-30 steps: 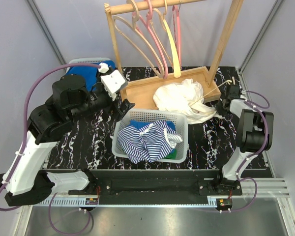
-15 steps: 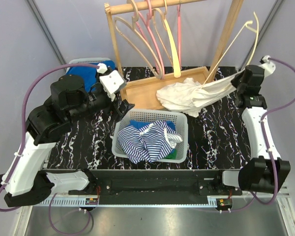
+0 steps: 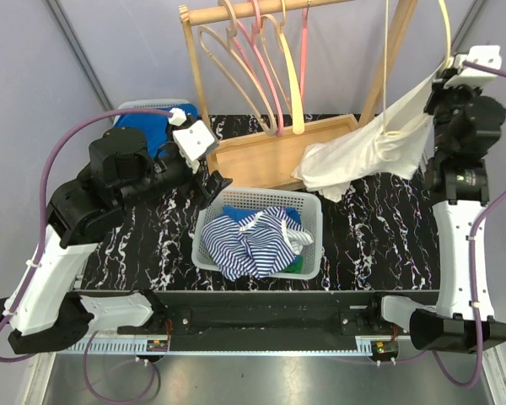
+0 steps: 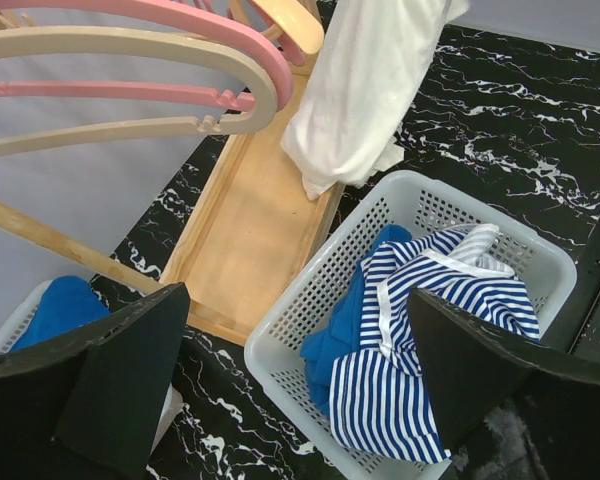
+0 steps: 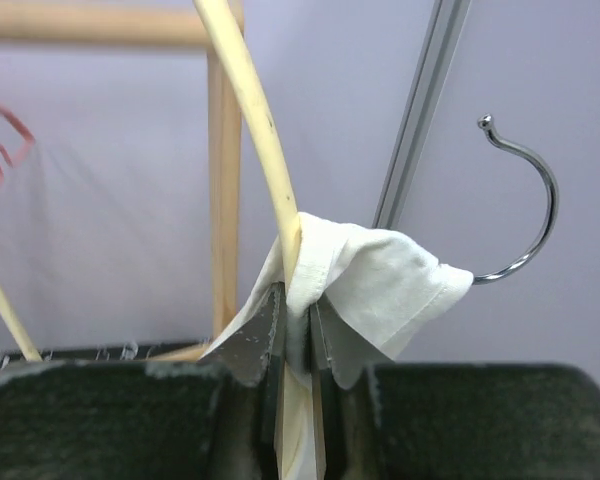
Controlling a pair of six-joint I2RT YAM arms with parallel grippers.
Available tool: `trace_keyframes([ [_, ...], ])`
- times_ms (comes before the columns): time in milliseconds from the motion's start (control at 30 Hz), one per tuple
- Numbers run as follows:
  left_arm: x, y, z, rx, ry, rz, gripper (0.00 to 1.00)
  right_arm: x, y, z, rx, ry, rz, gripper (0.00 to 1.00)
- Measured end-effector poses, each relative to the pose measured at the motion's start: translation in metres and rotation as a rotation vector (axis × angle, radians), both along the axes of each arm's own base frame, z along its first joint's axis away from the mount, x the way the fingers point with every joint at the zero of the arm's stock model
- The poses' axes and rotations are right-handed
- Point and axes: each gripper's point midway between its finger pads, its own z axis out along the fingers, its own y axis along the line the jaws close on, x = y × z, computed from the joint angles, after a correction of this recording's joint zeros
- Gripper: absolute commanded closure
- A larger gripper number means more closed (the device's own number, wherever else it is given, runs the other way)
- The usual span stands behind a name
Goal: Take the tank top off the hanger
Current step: Pick up the hanger at the center of the board.
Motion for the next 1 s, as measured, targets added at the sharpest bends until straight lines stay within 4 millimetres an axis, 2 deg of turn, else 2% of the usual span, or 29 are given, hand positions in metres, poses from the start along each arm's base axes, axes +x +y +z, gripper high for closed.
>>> trace_keyframes([
  [167,0.000,-0.001,0.002,-0.002,-0.001,-0.003,0.01,-0.045,0.010,0.103,-0.151,-0.198,0.023,1.00],
  [300,-0.001,-0.002,0.002,-0.005,0.001,-0.011,0.01,-0.098,0.028,0.179,-0.276,-0.380,0.068,1.00],
  [400,-0.001,-0.003,0.002,-0.006,0.002,-0.015,0.01,-0.119,0.046,0.193,-0.351,-0.430,0.134,1.00],
  [533,-0.002,-0.003,0.002,-0.007,0.003,-0.018,0.01,-0.133,0.069,0.191,-0.455,-0.424,0.242,1.00],
  [667,-0.002,-0.003,0.008,-0.017,-0.007,-0.019,0.01,-0.134,0.089,0.169,-0.560,-0.377,0.341,1.00],
  [800,-0.005,0.000,0.041,-0.075,-0.067,-0.022,0.01,-0.124,0.104,0.132,-0.620,-0.296,0.443,1.00],
  [1000,-0.020,0.016,0.097,-0.150,-0.234,-0.043,0.01,-0.103,0.116,0.074,-0.613,-0.173,0.559,1.00],
])
